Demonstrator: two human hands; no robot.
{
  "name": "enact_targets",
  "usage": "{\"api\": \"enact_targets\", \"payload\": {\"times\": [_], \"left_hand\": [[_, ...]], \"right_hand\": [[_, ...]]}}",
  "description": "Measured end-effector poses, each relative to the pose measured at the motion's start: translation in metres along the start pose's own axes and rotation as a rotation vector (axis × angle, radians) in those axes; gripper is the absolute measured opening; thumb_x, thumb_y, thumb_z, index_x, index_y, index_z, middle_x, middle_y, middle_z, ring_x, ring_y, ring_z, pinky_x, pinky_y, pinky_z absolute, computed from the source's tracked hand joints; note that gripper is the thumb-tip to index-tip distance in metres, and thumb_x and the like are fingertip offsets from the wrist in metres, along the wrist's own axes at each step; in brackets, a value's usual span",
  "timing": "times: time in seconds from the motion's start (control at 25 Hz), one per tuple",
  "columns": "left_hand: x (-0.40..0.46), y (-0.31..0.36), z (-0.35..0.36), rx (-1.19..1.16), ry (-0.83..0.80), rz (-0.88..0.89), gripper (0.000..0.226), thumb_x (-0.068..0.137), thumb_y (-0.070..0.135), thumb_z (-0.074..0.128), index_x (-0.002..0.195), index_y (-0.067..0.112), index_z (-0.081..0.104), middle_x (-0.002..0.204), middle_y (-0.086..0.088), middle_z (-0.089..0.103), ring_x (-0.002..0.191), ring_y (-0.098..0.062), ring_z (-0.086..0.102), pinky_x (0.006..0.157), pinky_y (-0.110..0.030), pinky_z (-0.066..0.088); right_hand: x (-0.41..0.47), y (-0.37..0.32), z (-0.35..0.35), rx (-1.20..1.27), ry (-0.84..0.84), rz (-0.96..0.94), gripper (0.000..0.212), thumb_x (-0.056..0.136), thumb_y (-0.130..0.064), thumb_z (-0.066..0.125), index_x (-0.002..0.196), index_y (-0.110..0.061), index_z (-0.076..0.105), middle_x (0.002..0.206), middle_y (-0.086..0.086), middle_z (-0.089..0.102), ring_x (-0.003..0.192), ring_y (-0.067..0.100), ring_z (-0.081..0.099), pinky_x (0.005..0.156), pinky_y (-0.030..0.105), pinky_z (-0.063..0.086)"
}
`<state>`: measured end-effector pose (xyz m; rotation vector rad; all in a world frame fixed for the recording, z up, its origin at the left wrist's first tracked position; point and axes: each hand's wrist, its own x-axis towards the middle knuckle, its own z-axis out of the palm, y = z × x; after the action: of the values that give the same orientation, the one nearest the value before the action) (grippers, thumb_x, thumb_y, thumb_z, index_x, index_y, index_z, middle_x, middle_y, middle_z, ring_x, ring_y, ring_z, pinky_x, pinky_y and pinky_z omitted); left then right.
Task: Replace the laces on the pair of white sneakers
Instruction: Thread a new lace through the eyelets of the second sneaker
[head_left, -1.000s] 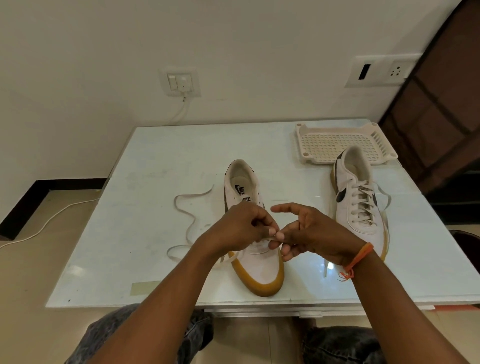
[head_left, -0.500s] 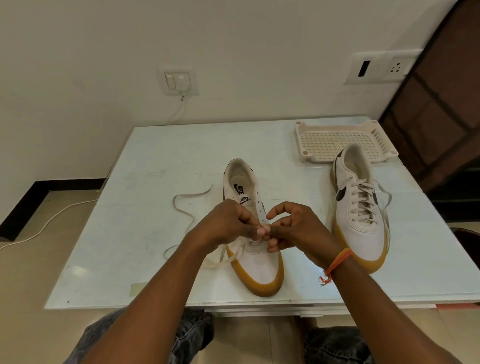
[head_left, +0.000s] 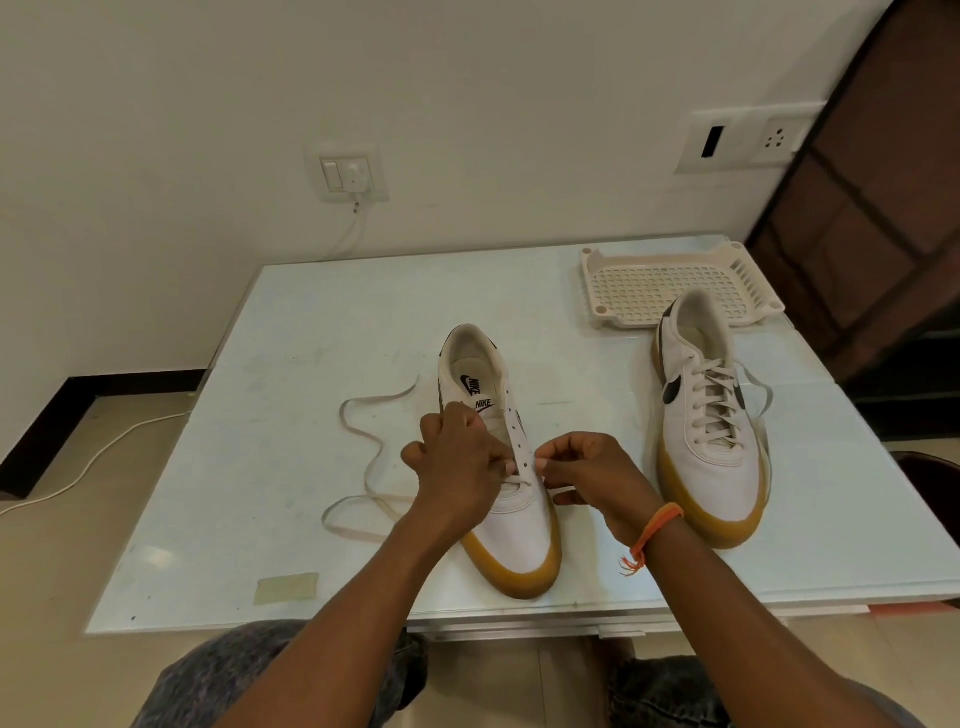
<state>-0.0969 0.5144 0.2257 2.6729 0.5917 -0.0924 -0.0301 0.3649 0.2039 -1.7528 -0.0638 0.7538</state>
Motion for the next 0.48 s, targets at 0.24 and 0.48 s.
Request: {"api": "enact_targets", "payload": {"times": [0.24, 0.48], "left_hand": [[-0.003, 0.000, 0.005, -0.384, -0.081, -0.295, 0.020, 0.093, 0.029, 0.064, 0.075, 0.035, 0.070, 0.120, 0.005, 0.054, 0.102, -0.015, 0.030, 0.073, -0.028, 0.025], [0.012, -0.010, 0.013, -0.488, -0.177, -0.267, 0.028, 0.082, 0.028, 0.072, 0.059, 0.044, 0.071, 0.104, 0.008, 0.067, 0.112, -0.022, 0.052, 0.097, -0.046, 0.042]], "right_hand": [[-0.001, 0.001, -0.002, -0.022, -0.051, -0.026, 0.017, 0.082, -0.004, 0.073, 0.096, -0.012, 0.070, 0.087, 0.004, 0.070, 0.080, 0.014, 0.065, 0.066, 0.026, 0.055], [0.001, 0.005, -0.003, -0.044, -0.034, -0.049, 0.020, 0.080, -0.005, 0.076, 0.098, -0.012, 0.070, 0.083, 0.003, 0.068, 0.074, 0.011, 0.064, 0.062, 0.024, 0.053]]}}
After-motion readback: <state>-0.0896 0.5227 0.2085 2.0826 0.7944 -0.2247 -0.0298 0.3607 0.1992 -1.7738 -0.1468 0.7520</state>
